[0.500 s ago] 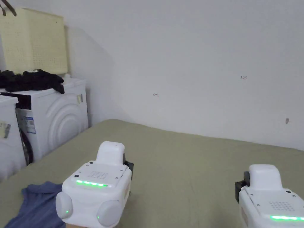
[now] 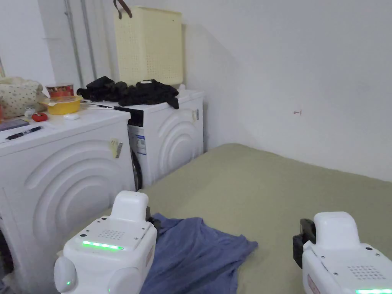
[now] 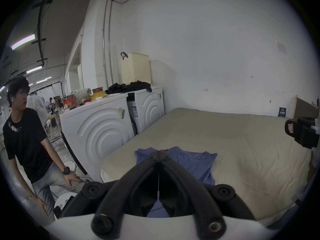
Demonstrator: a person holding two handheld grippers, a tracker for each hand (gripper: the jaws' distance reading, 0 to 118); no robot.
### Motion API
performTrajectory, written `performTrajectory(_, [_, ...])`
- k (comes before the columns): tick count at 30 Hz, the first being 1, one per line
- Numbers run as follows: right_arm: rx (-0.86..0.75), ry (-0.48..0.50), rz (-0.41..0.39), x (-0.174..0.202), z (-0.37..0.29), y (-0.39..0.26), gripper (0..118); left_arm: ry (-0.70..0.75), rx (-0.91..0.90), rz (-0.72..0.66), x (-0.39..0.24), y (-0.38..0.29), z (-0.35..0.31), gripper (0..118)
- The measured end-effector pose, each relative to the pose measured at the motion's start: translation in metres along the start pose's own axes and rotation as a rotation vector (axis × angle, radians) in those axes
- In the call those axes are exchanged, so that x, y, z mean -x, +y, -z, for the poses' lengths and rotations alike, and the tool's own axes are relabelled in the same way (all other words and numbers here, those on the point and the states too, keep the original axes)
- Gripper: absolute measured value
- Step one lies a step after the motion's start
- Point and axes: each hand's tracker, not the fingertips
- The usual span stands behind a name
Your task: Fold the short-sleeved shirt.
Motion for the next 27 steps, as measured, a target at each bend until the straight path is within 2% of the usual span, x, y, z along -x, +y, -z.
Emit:
performTrajectory(7, [0.022, 0.019, -0.018, -0.001, 0.007, -0.009, 1, 0.005, 0.071, -0.045, 0.011, -0.010, 0.020, 0])
performTrajectory(12, [0.046, -0.023, -0.025, -0.020, 0.002, -0.020, 1, -0.034, 0.145, -0.030, -0.002, -0.021, 0.057, 0])
performTrajectory(23, [0.177, -0.069, 0.016, -0.059, 0.025, -0.069, 1, -0.190, 0.488, -0.034, -0.048, -0.072, 0.196, 2])
performTrajectory(24, [0.189, -0.066, 0.022, -0.060, 0.027, -0.073, 1, -0.193, 0.514, -0.046, -0.051, -0.076, 0.206, 11])
performTrajectory(26, [0.219, -0.058, 0.042, -0.063, 0.031, -0.084, 1, -0.157, 0.609, -0.037, -0.057, -0.084, 0.230, 74])
performTrajectory(27, [0.228, -0.056, 0.049, -0.064, 0.032, -0.089, 1, -0.165, 0.638, -0.025, -0.060, -0.087, 0.236, 91])
